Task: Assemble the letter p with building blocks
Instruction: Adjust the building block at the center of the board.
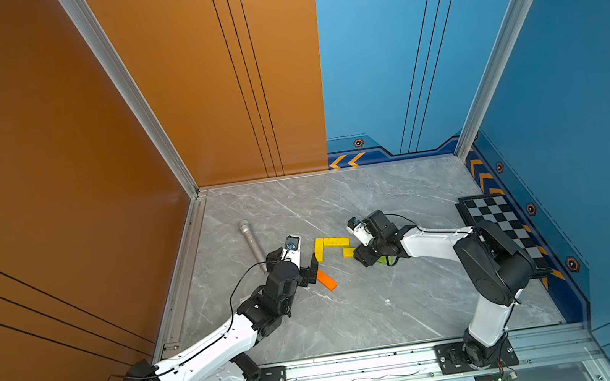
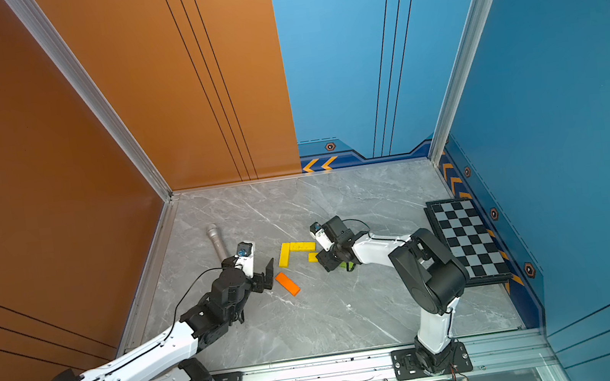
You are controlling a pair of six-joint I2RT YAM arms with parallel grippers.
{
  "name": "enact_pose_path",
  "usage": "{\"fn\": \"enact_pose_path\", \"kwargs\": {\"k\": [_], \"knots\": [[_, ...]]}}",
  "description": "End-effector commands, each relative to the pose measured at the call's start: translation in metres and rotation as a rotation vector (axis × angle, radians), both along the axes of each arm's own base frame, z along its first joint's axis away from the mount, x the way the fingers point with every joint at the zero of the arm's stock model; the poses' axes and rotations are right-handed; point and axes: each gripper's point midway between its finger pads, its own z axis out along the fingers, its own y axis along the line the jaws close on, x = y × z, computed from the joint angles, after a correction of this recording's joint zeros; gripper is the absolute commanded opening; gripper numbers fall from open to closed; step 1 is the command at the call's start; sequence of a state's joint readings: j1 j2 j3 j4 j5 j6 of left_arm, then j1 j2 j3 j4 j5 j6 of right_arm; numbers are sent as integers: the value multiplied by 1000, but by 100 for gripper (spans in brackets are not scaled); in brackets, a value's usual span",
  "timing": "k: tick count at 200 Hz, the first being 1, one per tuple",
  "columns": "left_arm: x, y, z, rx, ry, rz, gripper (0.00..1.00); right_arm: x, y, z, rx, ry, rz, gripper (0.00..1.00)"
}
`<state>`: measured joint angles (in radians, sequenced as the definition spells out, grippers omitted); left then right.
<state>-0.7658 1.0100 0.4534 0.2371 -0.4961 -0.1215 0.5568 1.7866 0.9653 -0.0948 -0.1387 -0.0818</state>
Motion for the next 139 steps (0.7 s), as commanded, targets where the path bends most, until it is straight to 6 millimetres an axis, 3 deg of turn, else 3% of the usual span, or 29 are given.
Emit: {"fn": "enact_pose_path", "kwargs": {"k": [1, 139], "knots": [[0, 1, -4, -12, 6, 3, 99, -2, 3, -3, 6, 31, 25, 66], [1, 2, -7, -16, 14, 11, 99, -32, 12, -3, 65, 115, 82, 58]]}}
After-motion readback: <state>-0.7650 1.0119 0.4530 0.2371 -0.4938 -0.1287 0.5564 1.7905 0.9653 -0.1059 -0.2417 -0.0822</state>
